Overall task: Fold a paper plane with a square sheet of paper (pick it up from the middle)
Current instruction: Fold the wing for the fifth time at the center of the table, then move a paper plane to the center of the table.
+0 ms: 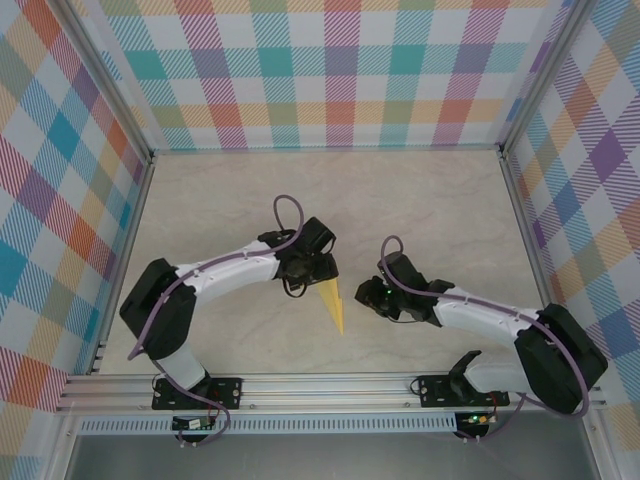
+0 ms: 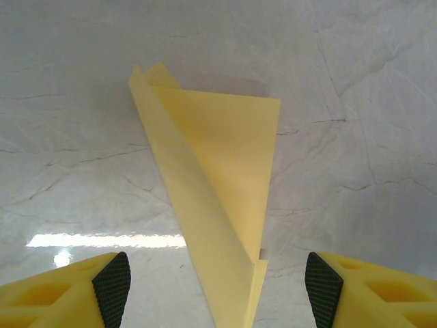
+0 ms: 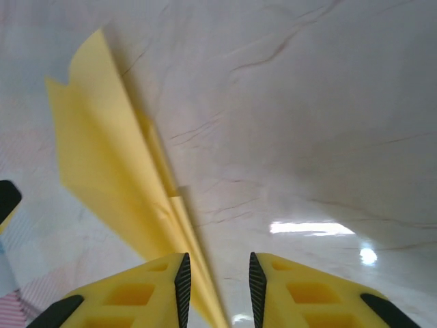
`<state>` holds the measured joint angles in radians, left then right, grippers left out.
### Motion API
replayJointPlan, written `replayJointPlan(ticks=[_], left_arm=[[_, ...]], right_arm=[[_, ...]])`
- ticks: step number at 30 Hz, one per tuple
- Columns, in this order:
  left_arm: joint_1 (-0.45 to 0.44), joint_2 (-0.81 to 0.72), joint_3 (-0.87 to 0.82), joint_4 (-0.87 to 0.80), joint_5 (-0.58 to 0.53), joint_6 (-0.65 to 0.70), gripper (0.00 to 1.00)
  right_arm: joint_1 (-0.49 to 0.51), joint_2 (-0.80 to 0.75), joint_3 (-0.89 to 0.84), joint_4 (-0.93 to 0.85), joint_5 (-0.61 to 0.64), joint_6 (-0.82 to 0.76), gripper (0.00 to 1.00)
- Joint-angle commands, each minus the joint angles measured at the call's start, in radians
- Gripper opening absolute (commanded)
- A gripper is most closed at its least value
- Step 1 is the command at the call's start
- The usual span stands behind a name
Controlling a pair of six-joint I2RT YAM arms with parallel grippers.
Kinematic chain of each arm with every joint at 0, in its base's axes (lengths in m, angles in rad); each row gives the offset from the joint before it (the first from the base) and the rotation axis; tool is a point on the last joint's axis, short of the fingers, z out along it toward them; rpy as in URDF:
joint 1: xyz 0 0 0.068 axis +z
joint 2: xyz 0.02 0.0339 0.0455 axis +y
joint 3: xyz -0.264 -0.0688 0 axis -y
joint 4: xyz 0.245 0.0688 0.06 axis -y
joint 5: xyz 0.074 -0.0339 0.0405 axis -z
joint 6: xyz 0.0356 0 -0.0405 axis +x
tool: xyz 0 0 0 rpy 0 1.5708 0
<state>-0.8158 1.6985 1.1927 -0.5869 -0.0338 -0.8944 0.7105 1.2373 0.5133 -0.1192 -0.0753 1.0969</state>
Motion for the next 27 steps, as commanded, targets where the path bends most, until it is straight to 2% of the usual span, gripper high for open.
replayJointPlan(ticks=[1,8,14,22,27], left_arm=[[-0.028,0.072,0.084,-0.138,-0.062,-0.004,0.71],[-0.032,0.126,0.106,-0.136,-0.062,-0.011,0.65],[-0.029,0.104,0.071,-0.131,-0.071,-0.014,0.51],[-0.019,-0.003,-0.049,-0.075,-0.086,-0.026,0.3],[-0.013,-0.028,-0.079,-0.042,-0.069,-0.024,0.24]], right_arm=[[-0.005,-0.04,-0.005,-0.086,0.043,-0.053,0.33],[-0.006,0.005,0.017,-0.018,-0.035,-0.125,0.35],[-0.003,0.091,0.071,0.01,-0.101,-0.172,0.35],[0.007,0.201,0.144,0.047,-0.187,-0.219,0.39],[0.02,0.266,0.198,0.026,-0.198,-0.247,0.44]])
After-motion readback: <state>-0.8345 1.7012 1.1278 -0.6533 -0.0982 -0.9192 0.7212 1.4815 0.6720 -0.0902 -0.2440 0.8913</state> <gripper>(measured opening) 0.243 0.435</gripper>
